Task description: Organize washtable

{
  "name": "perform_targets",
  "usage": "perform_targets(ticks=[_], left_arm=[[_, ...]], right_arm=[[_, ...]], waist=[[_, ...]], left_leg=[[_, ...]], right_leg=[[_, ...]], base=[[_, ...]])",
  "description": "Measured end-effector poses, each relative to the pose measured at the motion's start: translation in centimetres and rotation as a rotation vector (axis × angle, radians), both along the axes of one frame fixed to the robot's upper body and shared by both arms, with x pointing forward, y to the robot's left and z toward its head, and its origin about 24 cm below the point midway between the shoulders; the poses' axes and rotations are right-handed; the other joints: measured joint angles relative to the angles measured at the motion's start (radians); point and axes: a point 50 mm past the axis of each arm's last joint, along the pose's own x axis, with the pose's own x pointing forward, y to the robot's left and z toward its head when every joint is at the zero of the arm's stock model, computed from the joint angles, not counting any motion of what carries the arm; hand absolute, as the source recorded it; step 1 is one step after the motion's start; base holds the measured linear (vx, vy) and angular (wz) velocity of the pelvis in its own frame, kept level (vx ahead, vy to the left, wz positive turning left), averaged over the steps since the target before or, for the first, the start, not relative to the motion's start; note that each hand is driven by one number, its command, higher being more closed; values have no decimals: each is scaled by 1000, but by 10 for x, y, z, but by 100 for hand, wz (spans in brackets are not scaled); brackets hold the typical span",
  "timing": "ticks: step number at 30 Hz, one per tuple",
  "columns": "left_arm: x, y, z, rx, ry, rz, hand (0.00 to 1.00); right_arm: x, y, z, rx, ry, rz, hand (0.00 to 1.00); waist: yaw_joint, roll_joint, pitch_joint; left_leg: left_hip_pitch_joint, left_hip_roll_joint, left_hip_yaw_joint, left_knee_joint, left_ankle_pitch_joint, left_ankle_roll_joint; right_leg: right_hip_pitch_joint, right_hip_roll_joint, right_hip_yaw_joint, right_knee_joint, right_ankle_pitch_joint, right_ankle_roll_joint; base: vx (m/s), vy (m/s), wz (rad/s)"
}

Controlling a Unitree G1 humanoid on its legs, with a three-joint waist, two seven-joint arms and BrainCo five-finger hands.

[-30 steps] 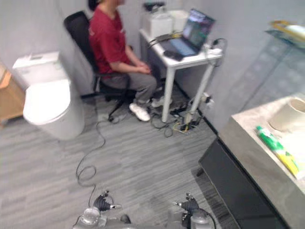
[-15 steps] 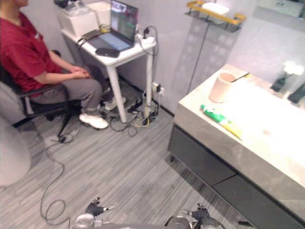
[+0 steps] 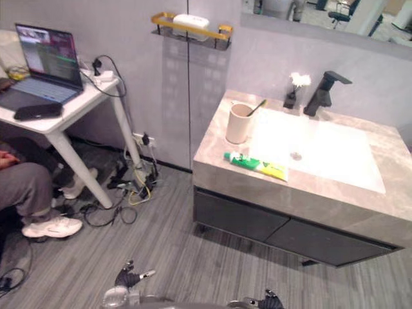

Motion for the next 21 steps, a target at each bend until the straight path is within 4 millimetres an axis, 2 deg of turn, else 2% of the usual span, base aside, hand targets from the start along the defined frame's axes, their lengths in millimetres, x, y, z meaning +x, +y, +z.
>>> perform_targets(ticks=[2,3,5,6,7,9,14,16,19,20,21], left_arm=[[-2,-1,-1,-1,9,-12,0],[-2,-2,-1,-3,13,-22,0],[-6,-3,-3,-3,24,-32,0],[-9,-4,-4,-3,41,-44,0],[-11,-5,-6,-7,55,-47,0],[-11,-5,-6,-9,58,-46,0],[-11,-12,-7,-27,60,-44,0],[-10,-11,-7,-28,56,-35,0],[-15,-4,-7,-31,57,37,0],[-22,-1,-8,-44,62,96,0],[-25,14,-5,-26,52,157,0]], right_arm=[[1,-1,1,8,-7,-1,0],[2,-3,1,8,-11,-15,0],[7,-10,3,-9,-24,-14,0],[12,-12,4,-15,-32,-10,0],[17,-14,6,-22,-46,-5,0],[25,-15,8,-28,-61,8,0],[26,-16,8,-30,-61,8,0],[23,-16,7,-29,-54,6,0],[20,-17,7,-31,-41,6,0],[17,-17,6,-29,-30,5,0],[13,-15,3,-28,4,41,0]], waist=[[0,-1,0],[1,11,7],[3,23,11],[2,40,14],[-2,47,12],[-3,52,15],[-26,61,24],[-24,54,28],[-20,54,29],[-20,70,17],[-11,71,13]], left_leg=[[38,-21,48,-17,-7,12],[73,-24,85,-35,-8,13],[129,-27,135,-70,-8,14],[159,-32,168,-109,-7,15],[183,-33,201,-151,-4,20],[204,-35,249,-183,-2,24],[215,-29,236,-188,-2,23],[228,-25,228,-197,-2,20],[223,24,212,-170,-48,-40],[223,61,206,-156,-61,-61],[95,182,101,133,0,-36]], right_leg=[[-7,-26,44,19,3,3],[-33,-34,58,66,3,2],[-94,-46,30,165,5,0],[-130,-57,-25,206,12,-11],[-150,-65,-95,215,22,-25],[-175,-76,-162,212,26,-31],[-167,-69,-203,191,20,-36],[-155,-73,-221,197,5,-32],[-126,-26,-243,186,-25,-43],[-104,14,-257,157,-31,-52],[-61,127,-258,60,-22,-88]], base=[[172,204,-63],[89,159,-82],[71,131,-99],[58,63,-107],[34,16,-105],[17,-14,-90],[-36,-27,-24],[-92,-14,25],[-77,-87,5],[208,-317,-27],[334,-380,-42]])
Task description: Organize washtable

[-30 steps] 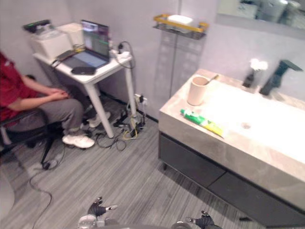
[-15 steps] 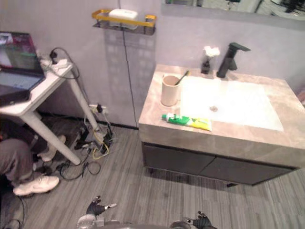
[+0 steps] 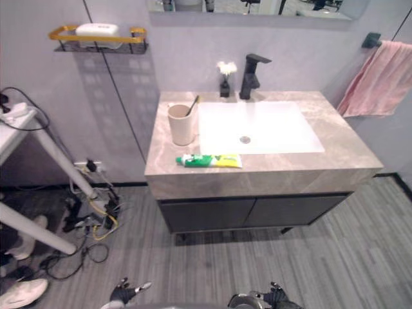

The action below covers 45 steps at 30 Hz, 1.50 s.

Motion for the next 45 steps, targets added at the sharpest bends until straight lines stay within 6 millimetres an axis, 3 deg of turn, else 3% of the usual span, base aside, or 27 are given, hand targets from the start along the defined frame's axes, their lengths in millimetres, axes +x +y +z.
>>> perform_targets(ticks=[1,2,3,4,5,8,9,11,13,17,18,25,35,41,45], left_arm=[[5,1,1,4,-11,-2,0],[5,4,2,11,-13,0,0],[6,0,1,2,-13,-5,0],[10,-9,0,-21,-21,-11,0],[13,-14,0,-34,-26,-14,0],[14,-18,0,-38,-32,-32,0],[13,-17,0,-38,-31,-33,0],[14,-5,3,-9,-41,-27,0],[10,4,3,8,-33,-12,0],[0,9,1,10,-12,34,0],[-3,10,1,9,-8,53,0],[-28,10,-5,-8,56,126,0],[-36,16,-4,2,70,150,0],[-37,19,-4,1,63,192,0],[-30,9,-5,-25,52,186,0]], right_arm=[[2,2,0,4,-2,0,0],[2,6,-1,17,-3,0,0],[3,5,-1,12,-5,0,0],[7,0,1,-2,-15,2,0],[9,-2,2,-7,-19,-1,0],[8,-5,2,-4,-29,-36,0],[10,-6,3,-5,-42,-47,0],[10,6,1,33,-52,-64,0],[6,11,0,51,-52,-87,0],[4,9,0,62,-82,-155,0],[1,7,0,62,-78,-175,0],[-5,2,-1,54,-59,-192,0],[-3,9,-3,86,-48,-186,0],[3,16,-2,111,-71,-188,0],[9,13,1,112,-108,-213,0]], waist=[[13,-14,2],[17,-31,2],[17,-32,6],[13,-7,18],[12,-2,28],[11,4,30],[12,9,27],[11,-35,30],[12,-61,22],[10,-66,16],[10,-55,16],[12,-41,8],[20,-67,-11],[22,-71,-10],[32,-39,-6]], left_leg=[[-52,4,-34,103,83,26],[-76,-2,-47,145,94,12],[-83,-4,-49,144,92,9],[-96,-10,-38,136,89,12],[-106,-20,-20,120,85,17],[-99,-93,7,-167,122,16],[-87,-112,13,-216,101,35],[-68,-168,32,-272,112,46],[-43,-197,45,-299,115,51],[24,-229,88,-361,120,52],[40,-232,98,-381,125,49],[130,-248,154,-510,164,31],[141,-251,183,-535,168,28],[43,-168,163,-319,129,35],[22,-141,122,-252,56,12]], right_leg=[[41,5,10,-45,28,-3],[71,-8,23,-77,41,-11],[74,-12,27,-80,41,-11],[91,-18,34,-87,41,-12],[108,-29,39,-97,43,-7],[133,-67,31,-119,50,39],[142,-69,36,-139,56,70],[150,-107,35,-176,74,79],[151,-130,41,-173,74,79],[165,-150,68,-175,74,79],[166,-151,73,-175,74,79],[164,-139,117,-181,73,79],[151,-135,135,-181,74,79],[148,-117,51,-145,74,78],[140,-115,28,-135,68,81]], base=[[436,-375,-47],[267,-158,-31],[296,-46,-23],[221,34,-17],[228,106,-8],[117,195,6],[97,204,3],[105,169,5],[124,148,-7],[98,75,-25],[67,22,-20],[48,-15,-25],[14,-22,-8],[-33,-87,9],[-118,43,-6]])
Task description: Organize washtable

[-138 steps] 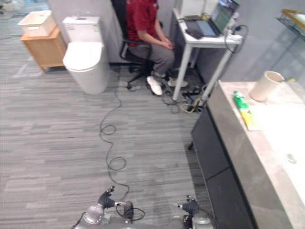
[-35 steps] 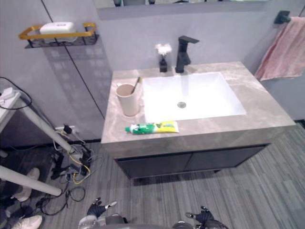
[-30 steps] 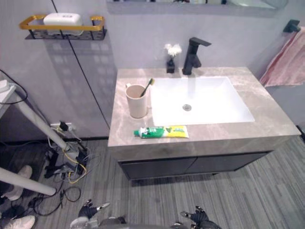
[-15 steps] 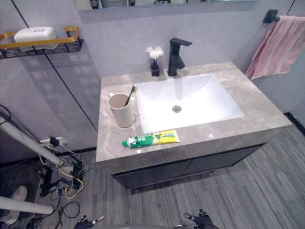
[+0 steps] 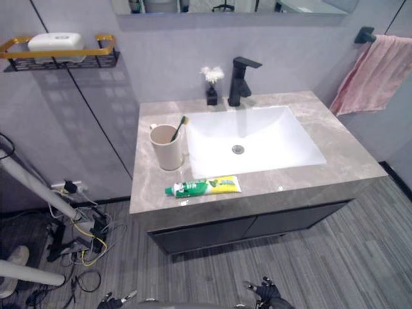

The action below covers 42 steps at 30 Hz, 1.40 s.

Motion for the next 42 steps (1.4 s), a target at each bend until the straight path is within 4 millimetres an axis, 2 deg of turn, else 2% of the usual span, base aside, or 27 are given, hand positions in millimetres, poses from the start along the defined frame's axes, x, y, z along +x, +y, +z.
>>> perform_targets(ticks=[1,2,3,4,7,10,13,17,19,22,25,27,28,33,37,38,39,42], left_arm=[[4,-3,0,-7,-7,-19,0],[7,-2,1,-2,-13,-32,0],[10,-2,1,3,-18,-54,0],[14,-2,2,5,-24,-76,0],[18,1,4,21,-38,-88,0],[20,9,7,44,-49,-86,0],[17,13,8,50,-51,-52,0],[6,15,6,42,-37,32,0],[-7,17,5,40,-14,85,0],[-13,18,4,33,-4,138,0],[-15,10,2,12,-4,157,0],[-14,8,1,5,-7,160,0],[-20,1,-4,-16,50,65,0],[-21,1,-4,-16,51,65,0],[-18,1,-3,-15,42,67,0],[-18,1,-3,-17,40,71,0],[-18,0,-4,-19,40,72,0],[-14,-1,-3,-20,25,47,0]], right_arm=[[2,0,1,0,-12,-7,0],[1,1,1,5,-12,-13,0],[2,4,1,14,-25,-19,0],[4,5,3,23,-44,-10,0],[7,15,3,44,-55,7,0],[7,29,2,73,-53,36,0],[4,30,1,76,-46,30,0],[-1,28,0,76,-32,15,0],[-5,28,-2,79,-18,11,0],[-9,24,-2,76,-10,-21,0],[-17,12,-3,55,12,-60,0],[-19,8,-3,45,21,-59,0],[-13,2,-5,39,45,-39,0],[-13,2,-5,39,44,-40,0],[-13,2,-5,35,44,-39,0],[-13,2,-5,34,45,-39,0],[-12,2,-5,29,44,-35,0],[-9,7,-4,14,43,-14,0]], waist=[[-8,-2,0],[-17,-16,4],[-22,-19,5],[-23,-25,7],[-22,-45,12],[-19,-59,11],[-12,-70,1],[12,-62,-13],[10,-75,-38],[12,-81,-47],[12,-61,-61],[13,-57,-65],[11,-11,-49],[12,-11,-48],[13,-11,-45],[16,-11,-41],[34,-8,-35],[39,-4,-21]], left_leg=[[23,-48,-12,-80,24,26],[34,-73,-11,-121,45,34],[44,-99,-12,-159,63,45],[37,-118,-14,-171,69,51],[31,-133,-13,-171,62,60],[30,-106,-27,-171,60,64],[16,-70,-41,-171,63,58],[14,-52,-19,-182,75,37],[16,-56,-2,-206,87,20],[38,-74,0,-274,134,7],[111,-99,0,-415,208,3],[132,-104,-6,-447,224,4],[156,-125,-46,-449,226,9],[153,-125,-50,-449,226,9],[119,-126,-94,-448,229,12],[118,-125,-94,-448,229,12],[116,-124,-94,-448,229,12],[98,-125,-98,-446,229,11]], right_leg=[[-18,-29,-6,31,-2,2],[-28,-48,-10,47,-2,2],[-43,-72,-21,72,-2,1],[-66,-101,-29,113,-2,1],[-79,-124,-21,154,2,-5],[-85,-93,36,170,33,-51],[-92,-58,35,178,52,-78],[-97,-33,36,128,45,-69],[-94,-26,38,80,33,-53],[-92,-22,34,57,-3,-23],[-68,-4,24,37,-10,-29],[-53,1,22,26,-11,-28],[-20,-1,27,-1,-21,-10],[-20,-1,24,-1,-21,-10],[-22,-4,-30,-8,-21,-9],[-22,-3,-32,-8,-21,-9],[-22,-3,-35,-9,-20,-9],[-23,-5,-59,-20,-18,-5]], base=[[-120,122,8],[-112,154,23],[-124,177,19],[-129,171,12],[-114,88,3],[-93,4,11],[-4,-69,19],[46,-89,-27],[77,-86,-28],[65,-77,-10],[77,-27,6],[59,-4,3],[0,0,0],[0,0,2],[7,-11,27],[10,-11,20],[-1,-8,4],[5,-6,14]])
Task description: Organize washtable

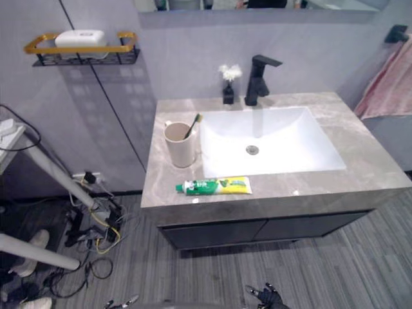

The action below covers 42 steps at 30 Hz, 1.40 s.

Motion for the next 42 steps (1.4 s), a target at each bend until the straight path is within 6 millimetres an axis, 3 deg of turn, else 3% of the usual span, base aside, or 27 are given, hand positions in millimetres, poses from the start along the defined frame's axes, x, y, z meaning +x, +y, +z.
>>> perform_targets(ticks=[11,16,18,20,22,23,24,25,26,27,29,32,34,38,40,42], left_arm=[[8,-2,1,5,-14,-80,0],[3,5,1,8,-16,6,0],[-3,16,3,22,-22,115,0],[-8,43,12,86,-67,266,0],[-10,90,35,238,-149,421,0],[-8,103,45,290,-184,452,0],[-2,129,70,408,-281,507,0],[2,139,84,470,-333,519,0],[19,160,128,631,-490,517,0],[24,165,145,690,-547,508,0],[38,172,206,910,-712,456,0],[39,171,258,1125,-832,445,0],[47,159,297,1295,-924,408,0],[69,130,338,1421,-1090,294,0],[89,101,360,1433,-1258,165,0],[100,80,370,1403,-1376,78,0]], right_arm=[[4,3,2,-11,-22,1,0],[2,3,1,-7,-21,-16,0],[1,1,1,-9,-20,-29,0],[-4,-3,1,-17,-12,-40,0],[-5,-9,3,-40,-13,-26,0],[-5,-11,4,-48,-16,-19,0],[-6,-14,4,-58,-14,-12,0],[-7,-15,4,-63,-12,-7,0],[-11,-16,4,-66,-1,-7,0],[-13,-16,3,-67,4,-6,0],[-14,-19,4,-73,7,1,0],[-10,-17,4,-66,-2,8,0],[-6,-15,4,-58,-6,38,0],[-4,-14,4,-58,0,55,0],[-7,-12,1,-49,21,57,0],[-8,-12,1,-49,30,64,0]], waist=[[-2,-3,11],[4,0,12],[17,3,13],[31,15,20],[52,36,21],[54,38,20],[58,49,12],[64,52,11],[87,58,7],[94,63,4],[106,78,-19],[105,93,-34],[106,100,-40],[107,100,-54],[104,98,-56],[98,98,-56]], left_leg=[[-9,1,18,5,-1,-1],[-5,1,5,6,-1,-2],[-5,2,5,6,-1,-2],[-21,7,4,40,-20,3],[-31,11,6,68,-34,5],[-32,12,5,68,-34,5],[-45,13,3,69,-35,5],[-49,15,2,71,-35,6],[-50,17,1,76,-35,6],[-51,17,-1,78,-35,6],[-57,16,-7,85,-35,6],[-59,17,-6,96,-36,6],[-49,18,-5,101,-36,7],[-45,18,-15,101,-37,8],[-46,16,-22,102,-36,8],[-47,15,-22,105,-36,9]], right_leg=[[4,-12,-20,-23,11,16],[22,-16,-49,-20,12,17],[21,-16,-53,-19,12,17],[21,-18,-55,-18,11,18],[22,-20,-56,-17,8,22],[21,-19,-58,-16,7,22],[14,-17,-67,-16,5,24],[13,-16,-71,-16,5,24],[14,-14,-74,-16,5,24],[16,-14,-76,-16,5,24],[18,-17,-82,-15,7,23],[22,-17,-83,-15,9,21],[37,-15,-86,-20,9,20],[51,-13,-97,-25,12,19],[52,-14,-103,-25,15,18],[53,-13,-102,-29,20,16]], base=[[28,-5,-1],[-19,-14,11],[-38,-10,3],[-52,-19,2],[-62,-28,-3],[-82,-29,7],[-55,-21,11],[-60,-23,12],[-34,-17,7],[-40,-17,5],[-17,-9,8],[0,-1,2],[-8,-9,2],[-38,-9,8],[-68,3,9],[-62,7,-1]])
